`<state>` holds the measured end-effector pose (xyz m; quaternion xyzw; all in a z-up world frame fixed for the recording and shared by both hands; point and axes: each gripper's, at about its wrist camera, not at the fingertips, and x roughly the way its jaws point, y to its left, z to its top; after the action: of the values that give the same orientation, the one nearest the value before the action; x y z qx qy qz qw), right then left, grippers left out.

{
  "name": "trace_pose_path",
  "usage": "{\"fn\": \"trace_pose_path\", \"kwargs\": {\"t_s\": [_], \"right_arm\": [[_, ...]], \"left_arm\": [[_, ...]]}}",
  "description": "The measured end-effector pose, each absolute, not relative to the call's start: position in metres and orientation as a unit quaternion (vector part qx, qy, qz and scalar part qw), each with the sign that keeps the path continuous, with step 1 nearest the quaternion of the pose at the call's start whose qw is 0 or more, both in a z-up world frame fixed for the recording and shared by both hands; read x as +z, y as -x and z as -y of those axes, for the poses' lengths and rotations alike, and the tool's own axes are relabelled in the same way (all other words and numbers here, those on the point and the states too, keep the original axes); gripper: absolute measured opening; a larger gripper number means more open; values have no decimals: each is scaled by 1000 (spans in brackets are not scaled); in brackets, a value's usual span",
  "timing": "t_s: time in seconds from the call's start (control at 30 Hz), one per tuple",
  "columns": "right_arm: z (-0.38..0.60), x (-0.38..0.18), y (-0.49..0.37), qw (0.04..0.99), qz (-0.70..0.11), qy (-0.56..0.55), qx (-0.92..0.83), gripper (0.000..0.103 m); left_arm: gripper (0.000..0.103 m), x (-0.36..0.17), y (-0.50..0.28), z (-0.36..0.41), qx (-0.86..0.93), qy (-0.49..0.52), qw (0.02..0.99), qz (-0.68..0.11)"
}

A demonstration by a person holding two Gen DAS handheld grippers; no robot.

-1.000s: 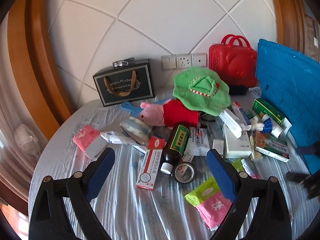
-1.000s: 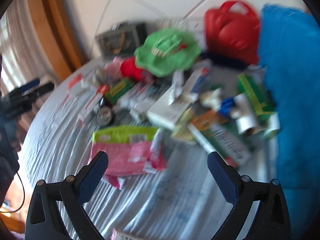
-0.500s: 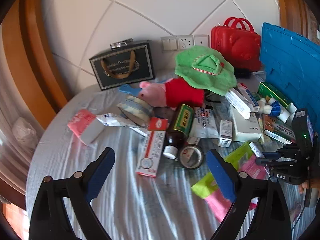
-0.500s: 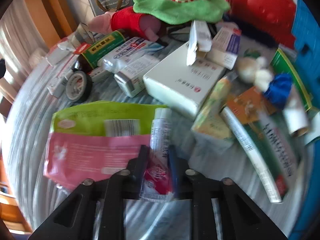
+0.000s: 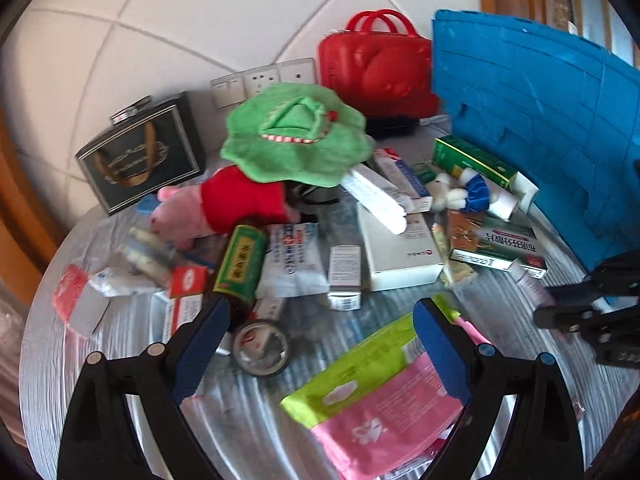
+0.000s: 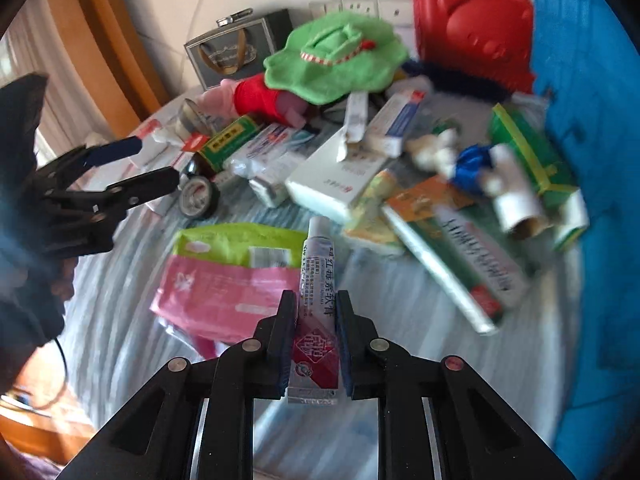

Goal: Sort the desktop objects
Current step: 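Grasp the white ointment tube with the right tool while the left grasps a white medicine box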

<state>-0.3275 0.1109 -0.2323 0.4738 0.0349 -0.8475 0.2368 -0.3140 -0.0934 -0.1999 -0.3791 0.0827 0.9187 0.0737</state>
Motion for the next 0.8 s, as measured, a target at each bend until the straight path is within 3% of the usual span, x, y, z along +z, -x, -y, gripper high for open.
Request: {"fn": "trace_pose_path", "kwargs": {"t_s": [0.33,0.4,0.5,0.8], "right_arm": [[-122,-216,317,243,5,-465,-851,19],[-124,-217,316,242,10,-465,-852,19],[-134,-221,315,231,24,-470,-852,19],[-144,-221,312,217,36,-469,-856,19]], "left_arm": [[93,-242,375,75,894,406,142,-123],[76,-259,388,71,878,426,162,-148],[60,-279,400,71,856,454,185,-164],[34,-294,414,67,844,479,194,-146]]}}
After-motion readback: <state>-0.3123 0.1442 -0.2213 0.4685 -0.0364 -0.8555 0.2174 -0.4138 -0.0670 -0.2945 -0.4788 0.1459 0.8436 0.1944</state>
